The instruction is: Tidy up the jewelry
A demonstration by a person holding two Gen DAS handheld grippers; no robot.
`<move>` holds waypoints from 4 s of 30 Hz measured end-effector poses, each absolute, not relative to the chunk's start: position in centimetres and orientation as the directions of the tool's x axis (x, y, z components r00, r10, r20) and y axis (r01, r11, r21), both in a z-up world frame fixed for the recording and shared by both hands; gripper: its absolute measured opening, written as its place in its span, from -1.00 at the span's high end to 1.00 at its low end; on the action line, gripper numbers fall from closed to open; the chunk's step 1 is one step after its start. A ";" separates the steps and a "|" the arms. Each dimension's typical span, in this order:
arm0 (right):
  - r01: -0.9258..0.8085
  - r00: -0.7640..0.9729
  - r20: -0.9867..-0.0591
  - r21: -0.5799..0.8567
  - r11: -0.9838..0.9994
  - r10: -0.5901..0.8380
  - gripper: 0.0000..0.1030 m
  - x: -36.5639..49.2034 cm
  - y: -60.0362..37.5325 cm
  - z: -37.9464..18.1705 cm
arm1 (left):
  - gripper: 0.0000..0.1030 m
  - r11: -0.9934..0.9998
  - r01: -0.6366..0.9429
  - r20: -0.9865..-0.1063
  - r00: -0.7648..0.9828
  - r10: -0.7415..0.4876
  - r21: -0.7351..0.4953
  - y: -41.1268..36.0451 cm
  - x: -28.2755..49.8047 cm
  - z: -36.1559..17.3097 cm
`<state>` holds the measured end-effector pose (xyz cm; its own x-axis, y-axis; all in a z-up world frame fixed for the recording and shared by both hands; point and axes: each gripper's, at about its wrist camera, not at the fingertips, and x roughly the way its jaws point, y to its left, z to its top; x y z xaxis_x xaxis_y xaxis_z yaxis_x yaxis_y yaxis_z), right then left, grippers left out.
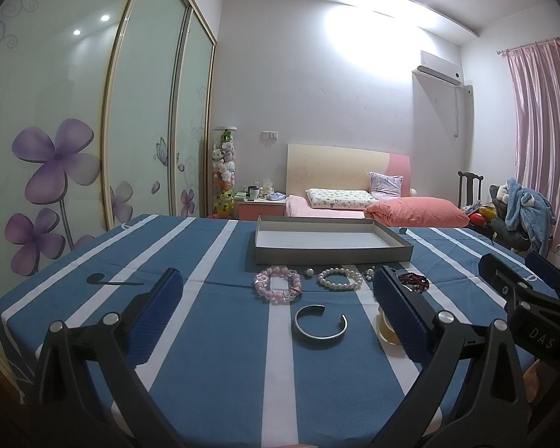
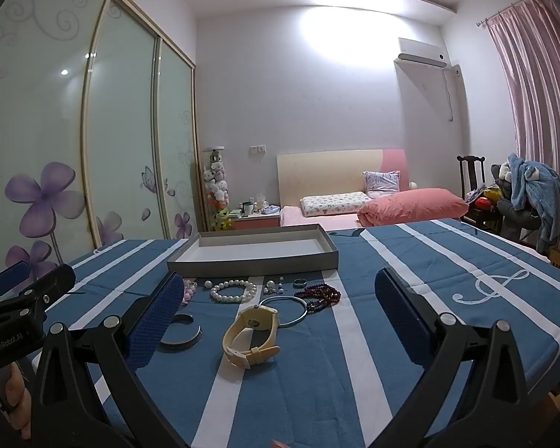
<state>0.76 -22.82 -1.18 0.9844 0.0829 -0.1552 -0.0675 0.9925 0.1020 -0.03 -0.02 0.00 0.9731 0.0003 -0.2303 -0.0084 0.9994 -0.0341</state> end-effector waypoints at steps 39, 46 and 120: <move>-0.067 0.984 -0.157 0.103 0.992 0.083 -0.97 0.8 -22.9 -1.3 | -0.92 0.999 -0.009 -0.231 0.973 0.000 -0.036 0.0 0.0 0.0; -0.067 0.984 -0.158 0.103 0.992 0.083 -0.97 0.8 -23.0 -1.3 | -0.92 0.999 -0.009 -0.232 0.973 0.000 -0.036 0.0 0.0 0.0; -0.011 0.939 -0.337 0.159 0.987 0.064 -0.97 5.3 -24.0 -3.2 | -0.26 0.984 0.175 -0.752 0.652 -0.098 0.024 -3.1 16.5 -7.7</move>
